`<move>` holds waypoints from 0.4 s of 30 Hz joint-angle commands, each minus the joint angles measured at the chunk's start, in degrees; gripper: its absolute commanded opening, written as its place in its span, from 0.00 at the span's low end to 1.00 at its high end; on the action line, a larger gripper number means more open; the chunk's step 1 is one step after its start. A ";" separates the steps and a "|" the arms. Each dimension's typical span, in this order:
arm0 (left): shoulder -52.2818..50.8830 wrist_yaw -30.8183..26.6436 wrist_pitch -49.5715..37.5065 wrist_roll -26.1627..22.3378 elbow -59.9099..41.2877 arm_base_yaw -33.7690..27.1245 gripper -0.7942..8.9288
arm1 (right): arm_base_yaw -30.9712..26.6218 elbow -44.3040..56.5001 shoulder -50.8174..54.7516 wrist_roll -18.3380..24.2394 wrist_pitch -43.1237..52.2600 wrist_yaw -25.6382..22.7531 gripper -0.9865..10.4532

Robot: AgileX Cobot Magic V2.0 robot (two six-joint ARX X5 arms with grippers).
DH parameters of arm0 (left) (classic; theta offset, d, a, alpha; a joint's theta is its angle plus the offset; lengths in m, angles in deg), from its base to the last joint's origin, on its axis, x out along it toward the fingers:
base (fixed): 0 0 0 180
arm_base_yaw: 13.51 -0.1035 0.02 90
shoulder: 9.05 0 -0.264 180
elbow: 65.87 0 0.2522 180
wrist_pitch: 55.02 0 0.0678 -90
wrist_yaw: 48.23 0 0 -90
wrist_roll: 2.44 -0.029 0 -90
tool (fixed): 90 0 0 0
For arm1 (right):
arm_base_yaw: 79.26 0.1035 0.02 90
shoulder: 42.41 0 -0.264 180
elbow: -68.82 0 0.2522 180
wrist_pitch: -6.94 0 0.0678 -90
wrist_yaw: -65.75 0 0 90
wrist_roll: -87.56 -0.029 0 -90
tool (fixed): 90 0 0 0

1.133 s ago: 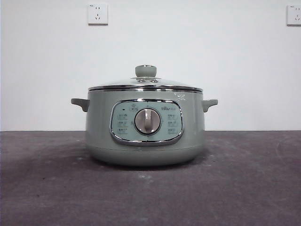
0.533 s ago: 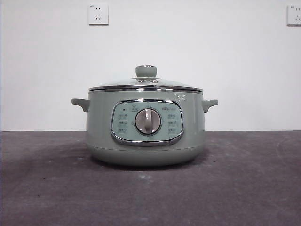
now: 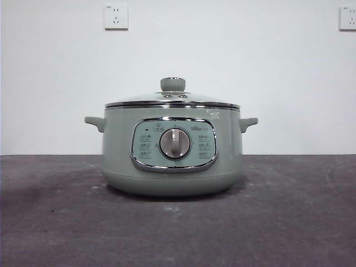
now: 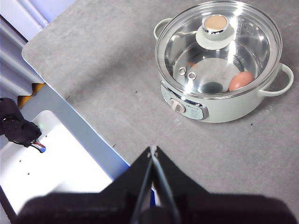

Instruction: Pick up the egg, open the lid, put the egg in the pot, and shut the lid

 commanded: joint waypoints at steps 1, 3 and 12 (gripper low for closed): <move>-3.76 -2.43 -2.47 -0.42 -8.35 -0.48 0.08 | 0.07 -0.02 0.15 -0.33 -0.87 -0.15 0.09; -6.86 -4.50 -3.43 -0.33 -13.92 -0.48 0.08 | 0.07 -0.02 0.15 -0.33 -0.87 -0.13 0.09; -19.15 -10.38 -4.00 -0.24 -30.84 -0.50 0.08 | 0.07 -0.02 0.15 -0.33 -0.87 -0.13 0.09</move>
